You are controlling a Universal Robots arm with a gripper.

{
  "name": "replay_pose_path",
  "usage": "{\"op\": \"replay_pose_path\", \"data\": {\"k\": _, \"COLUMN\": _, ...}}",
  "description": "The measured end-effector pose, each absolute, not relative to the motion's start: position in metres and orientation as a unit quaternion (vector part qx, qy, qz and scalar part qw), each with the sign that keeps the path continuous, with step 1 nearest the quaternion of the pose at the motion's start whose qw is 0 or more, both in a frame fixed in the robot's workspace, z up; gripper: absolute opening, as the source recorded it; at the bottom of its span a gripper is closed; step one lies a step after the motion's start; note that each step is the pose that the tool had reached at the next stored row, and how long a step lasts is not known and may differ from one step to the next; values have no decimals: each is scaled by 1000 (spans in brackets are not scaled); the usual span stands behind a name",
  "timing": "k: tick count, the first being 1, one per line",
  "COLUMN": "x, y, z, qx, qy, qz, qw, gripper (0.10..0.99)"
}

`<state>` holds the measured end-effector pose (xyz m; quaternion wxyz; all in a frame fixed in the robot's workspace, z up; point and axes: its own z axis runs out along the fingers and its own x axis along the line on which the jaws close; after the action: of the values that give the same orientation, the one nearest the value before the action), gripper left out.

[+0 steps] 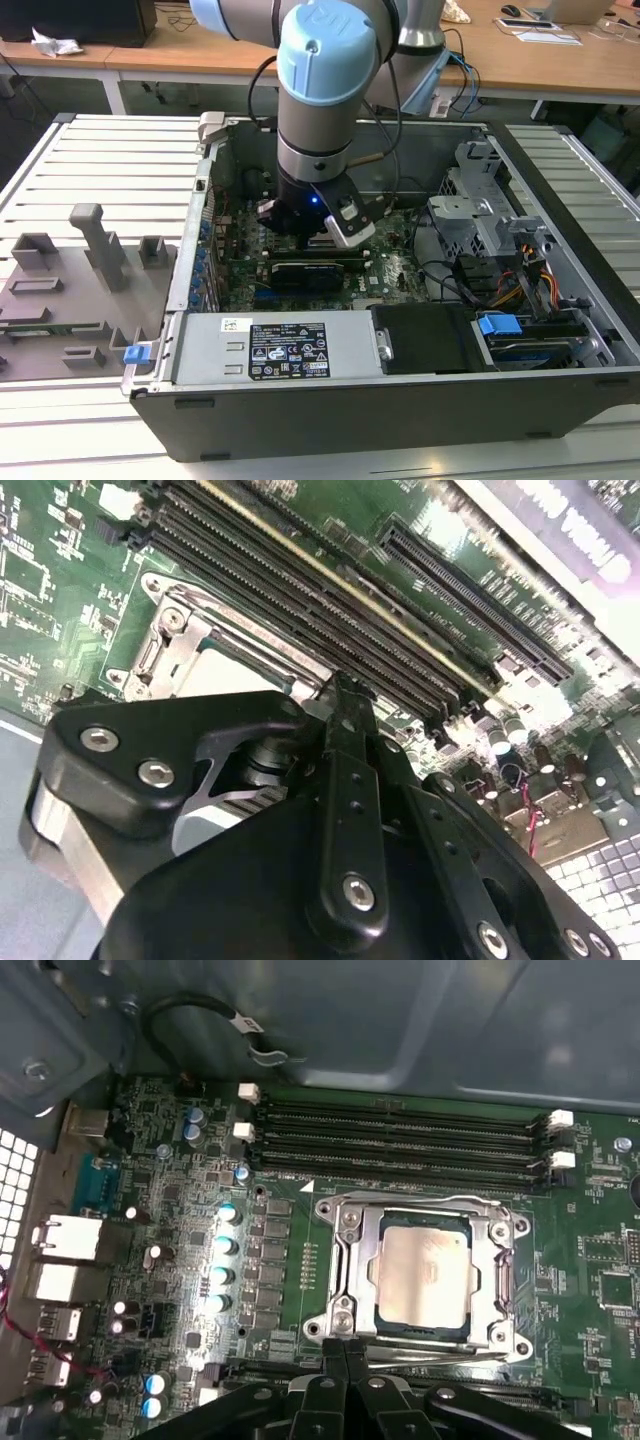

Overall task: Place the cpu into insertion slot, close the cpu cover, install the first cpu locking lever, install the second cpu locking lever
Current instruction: 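Install the second cpu locking lever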

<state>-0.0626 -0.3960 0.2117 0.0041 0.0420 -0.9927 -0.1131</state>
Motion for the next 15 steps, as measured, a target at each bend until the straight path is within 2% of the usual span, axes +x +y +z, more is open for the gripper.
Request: {"op": "replay_pose_path", "data": {"k": 15, "x": -71, "y": -402, "z": 201, "qx": 42, "qy": -989, "qz": -141, "qw": 3, "gripper": 106}}
